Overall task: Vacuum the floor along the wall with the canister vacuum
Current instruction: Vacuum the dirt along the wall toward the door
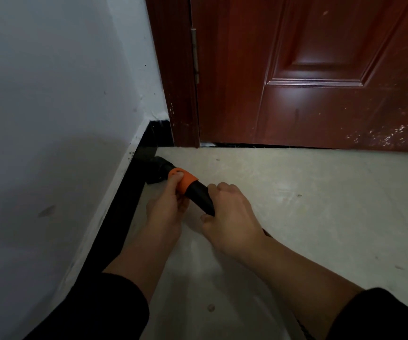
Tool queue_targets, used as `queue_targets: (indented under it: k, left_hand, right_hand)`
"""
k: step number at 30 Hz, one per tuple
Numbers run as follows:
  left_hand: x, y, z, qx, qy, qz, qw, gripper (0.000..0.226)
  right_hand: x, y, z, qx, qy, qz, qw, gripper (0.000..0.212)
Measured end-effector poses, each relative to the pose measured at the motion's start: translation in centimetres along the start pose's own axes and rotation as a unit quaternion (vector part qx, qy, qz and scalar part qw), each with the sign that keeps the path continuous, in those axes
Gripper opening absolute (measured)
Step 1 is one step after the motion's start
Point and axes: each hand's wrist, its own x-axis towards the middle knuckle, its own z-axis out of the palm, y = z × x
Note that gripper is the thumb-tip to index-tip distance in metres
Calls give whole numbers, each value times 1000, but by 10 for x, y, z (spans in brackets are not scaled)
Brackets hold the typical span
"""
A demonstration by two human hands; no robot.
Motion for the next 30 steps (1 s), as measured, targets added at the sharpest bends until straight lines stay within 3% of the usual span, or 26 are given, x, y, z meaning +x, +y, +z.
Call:
queue_targets:
  k: [7,17,20,25,30]
  left_hand:
    - [12,1,4,0,-29,-3,1000,45]
    - [27,1,22,-32,-31,-16,999,18]
    - [32,1,31,-42,-33,-16,998,20]
    - [37,-1,38,-55,-59,-32,996,46]
    - [23,-5,50,-78,-108,-41,990,28]
  right_hand:
    - [10,4,4,-11,12,-12,1000,33]
    - [23,4,6,-45,34,-8,998,37]
    - [27,5,3,-56,36,-2,998,40]
    - [30,8,-2,-58,38,10,997,45]
    - [24,18,-12,-78,39,17,996,46]
